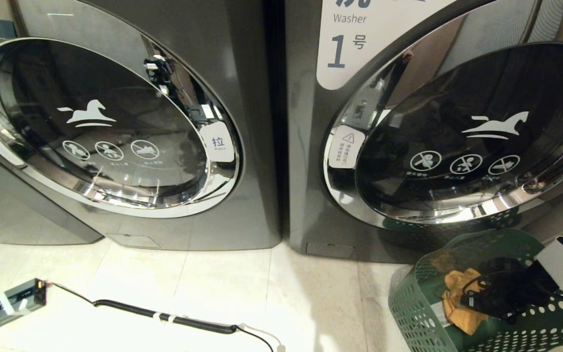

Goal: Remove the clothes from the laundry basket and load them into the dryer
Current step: Take the clothes out of the basket

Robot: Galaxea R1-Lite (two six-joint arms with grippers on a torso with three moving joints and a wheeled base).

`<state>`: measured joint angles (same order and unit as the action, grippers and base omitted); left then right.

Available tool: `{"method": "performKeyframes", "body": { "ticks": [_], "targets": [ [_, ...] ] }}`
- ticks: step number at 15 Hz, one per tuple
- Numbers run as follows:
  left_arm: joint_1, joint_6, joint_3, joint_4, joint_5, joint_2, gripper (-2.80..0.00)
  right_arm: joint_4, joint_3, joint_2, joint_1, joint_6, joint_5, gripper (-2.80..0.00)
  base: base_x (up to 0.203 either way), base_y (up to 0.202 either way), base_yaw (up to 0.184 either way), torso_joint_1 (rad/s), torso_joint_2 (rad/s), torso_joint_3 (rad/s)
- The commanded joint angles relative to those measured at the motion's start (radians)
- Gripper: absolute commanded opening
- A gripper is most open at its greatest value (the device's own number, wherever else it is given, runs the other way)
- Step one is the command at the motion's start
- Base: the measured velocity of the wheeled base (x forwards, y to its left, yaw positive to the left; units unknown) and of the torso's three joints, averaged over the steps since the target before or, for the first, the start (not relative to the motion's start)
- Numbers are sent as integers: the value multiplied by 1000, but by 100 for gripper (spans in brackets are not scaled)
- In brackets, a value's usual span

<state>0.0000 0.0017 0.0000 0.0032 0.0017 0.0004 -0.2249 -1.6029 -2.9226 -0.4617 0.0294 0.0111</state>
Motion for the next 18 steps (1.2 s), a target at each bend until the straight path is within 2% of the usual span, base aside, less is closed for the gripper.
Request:
{"method": "performKeyframes", "body": {
  "ticks": [1, 5, 10, 11, 18],
  "targets": [
    [0, 0, 0, 0, 0, 0, -280, -8, -43, -58, 1, 0, 3, 0, 0, 0, 0, 0, 0, 0],
    [1, 0, 0, 0, 0, 0, -280, -64, -125, -134, 0, 11, 8, 0, 0, 0, 0, 0, 0, 0],
    [0, 0, 0, 0, 0, 0, -280, -67, -111, -147, 0, 24, 57, 0, 0, 0, 0, 0, 0, 0],
    [2, 0, 0, 0, 0, 0, -280, -67, -112, -147, 0, 24, 59, -280, 0, 0, 0, 0, 0, 0],
    [0, 0, 0, 0, 0, 0, -280, -60, -112, -147, 0, 29, 72, -280, 0, 0, 0, 0, 0, 0]
  ]
}}
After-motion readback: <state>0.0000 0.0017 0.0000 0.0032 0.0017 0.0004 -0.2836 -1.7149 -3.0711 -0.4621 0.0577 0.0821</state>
